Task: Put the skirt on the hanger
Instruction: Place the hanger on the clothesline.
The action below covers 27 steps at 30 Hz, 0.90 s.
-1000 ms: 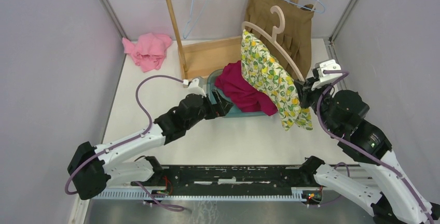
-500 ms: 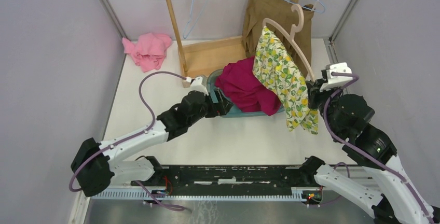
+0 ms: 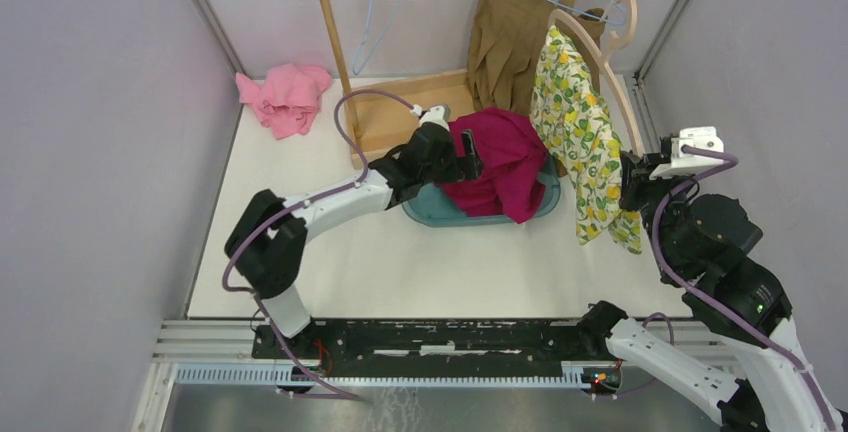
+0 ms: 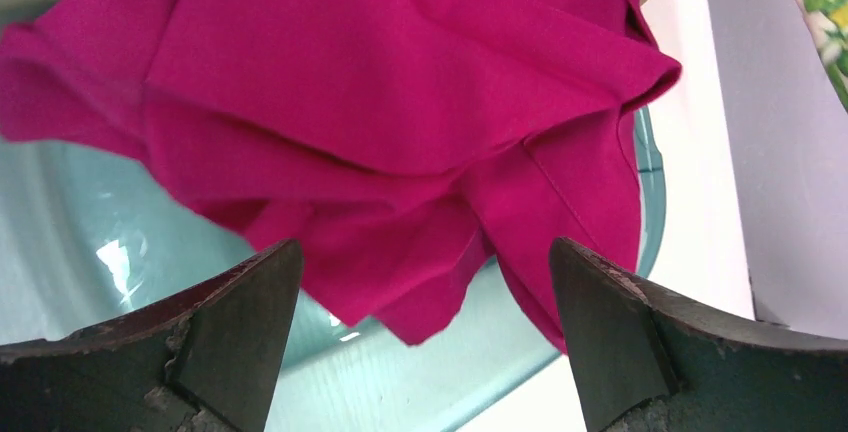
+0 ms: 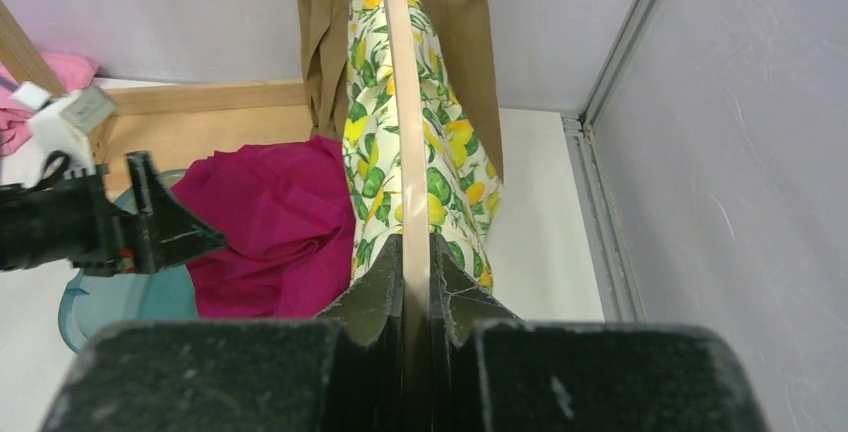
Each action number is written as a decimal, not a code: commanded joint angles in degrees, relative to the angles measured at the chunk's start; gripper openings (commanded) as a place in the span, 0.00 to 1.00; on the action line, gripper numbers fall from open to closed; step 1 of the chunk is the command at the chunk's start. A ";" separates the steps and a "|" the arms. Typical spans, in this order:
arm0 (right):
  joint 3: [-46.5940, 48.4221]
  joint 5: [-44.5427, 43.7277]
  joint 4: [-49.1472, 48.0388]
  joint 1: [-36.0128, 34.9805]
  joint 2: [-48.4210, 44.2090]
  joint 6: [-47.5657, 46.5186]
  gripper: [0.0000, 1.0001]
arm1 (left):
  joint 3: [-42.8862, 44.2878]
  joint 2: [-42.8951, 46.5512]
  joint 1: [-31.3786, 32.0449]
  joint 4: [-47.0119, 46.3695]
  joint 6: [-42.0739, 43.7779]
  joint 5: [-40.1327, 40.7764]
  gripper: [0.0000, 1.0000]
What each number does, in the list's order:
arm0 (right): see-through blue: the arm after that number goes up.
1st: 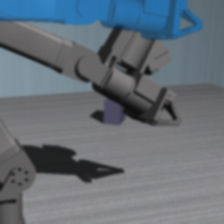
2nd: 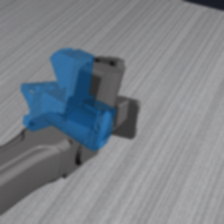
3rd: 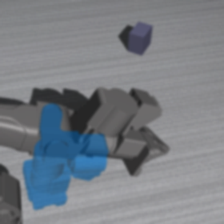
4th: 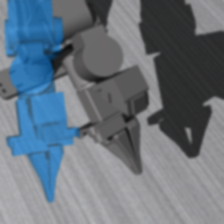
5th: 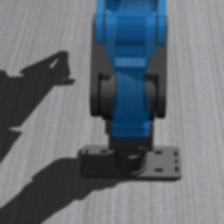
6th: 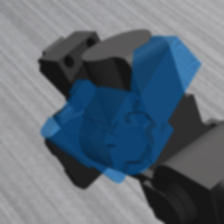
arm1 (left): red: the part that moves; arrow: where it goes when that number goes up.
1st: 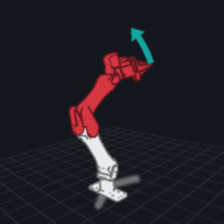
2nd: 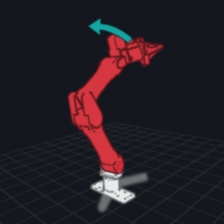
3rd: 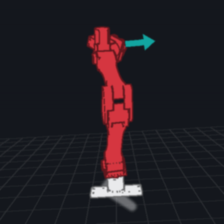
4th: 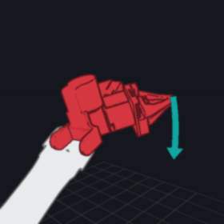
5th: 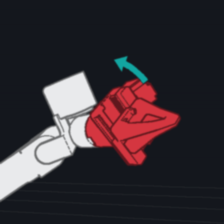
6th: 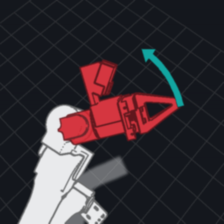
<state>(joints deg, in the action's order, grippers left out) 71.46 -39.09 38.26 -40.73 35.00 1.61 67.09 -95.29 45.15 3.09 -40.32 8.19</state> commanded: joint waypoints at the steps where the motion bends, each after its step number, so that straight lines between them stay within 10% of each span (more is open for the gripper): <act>1: 2.39 -0.29 -4.94 0.12 -0.81 -0.64 0.01 | 7.98 -6.94 -0.22 2.30 3.79 -2.91 0.99; 19: 5.61 8.95 -9.72 0.12 9.92 -1.11 0.01 | -3.14 9.42 -0.68 5.53 5.69 2.52 0.99; 27: 7.34 11.26 -10.46 0.12 12.84 0.18 0.01 | -13.28 17.48 -13.59 3.90 2.31 1.19 0.99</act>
<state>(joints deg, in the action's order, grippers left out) 74.17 -28.84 35.86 -40.75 47.94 1.17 57.30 -80.47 37.28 7.86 -37.89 7.53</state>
